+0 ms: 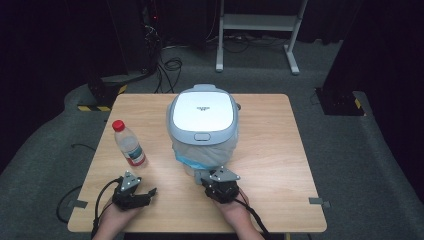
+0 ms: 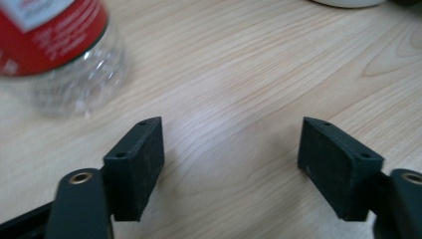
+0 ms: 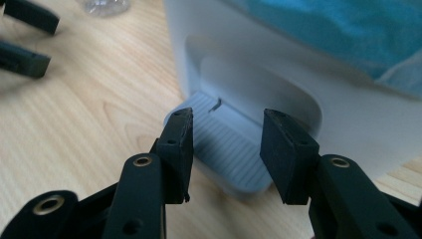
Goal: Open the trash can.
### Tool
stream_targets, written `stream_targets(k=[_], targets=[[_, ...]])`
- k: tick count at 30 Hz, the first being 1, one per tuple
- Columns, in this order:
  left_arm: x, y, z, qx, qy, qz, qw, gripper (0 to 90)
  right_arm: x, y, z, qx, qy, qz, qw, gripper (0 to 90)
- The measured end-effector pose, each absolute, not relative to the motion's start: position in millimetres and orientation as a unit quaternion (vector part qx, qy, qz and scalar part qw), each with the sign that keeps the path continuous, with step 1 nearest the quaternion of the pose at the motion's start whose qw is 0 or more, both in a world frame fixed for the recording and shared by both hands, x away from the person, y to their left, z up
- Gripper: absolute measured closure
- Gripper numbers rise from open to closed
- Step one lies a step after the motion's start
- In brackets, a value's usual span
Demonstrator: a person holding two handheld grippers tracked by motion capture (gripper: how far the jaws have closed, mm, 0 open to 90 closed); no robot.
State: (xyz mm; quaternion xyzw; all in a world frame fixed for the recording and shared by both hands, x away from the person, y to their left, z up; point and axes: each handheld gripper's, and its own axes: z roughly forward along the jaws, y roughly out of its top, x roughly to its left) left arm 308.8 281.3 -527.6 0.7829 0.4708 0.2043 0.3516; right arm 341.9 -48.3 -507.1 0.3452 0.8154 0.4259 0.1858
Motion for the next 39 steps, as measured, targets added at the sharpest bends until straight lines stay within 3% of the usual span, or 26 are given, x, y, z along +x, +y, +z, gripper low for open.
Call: stream_targets(k=[21, 30, 34, 39], targets=[[310, 280, -529, 0.787, 0.462, 0.206, 0.353, 23.3, 345, -33, -505, 0.374, 0.828, 0.371, 0.192, 54.4], [309, 280, -528, 0.79, 0.457, 0.205, 0.353, 23.1, 349, -24, -507, 0.38, 0.847, 0.322, 0.184, 54.2], [309, 280, -528, 0.79, 0.457, 0.205, 0.353, 23.1, 355, -26, -505, 0.397, 0.847, 0.319, 0.154, 54.2], [309, 280, -528, 0.79, 0.456, 0.205, 0.354, 23.1, 354, -26, -506, 0.396, 0.845, 0.323, 0.16, 54.2]])
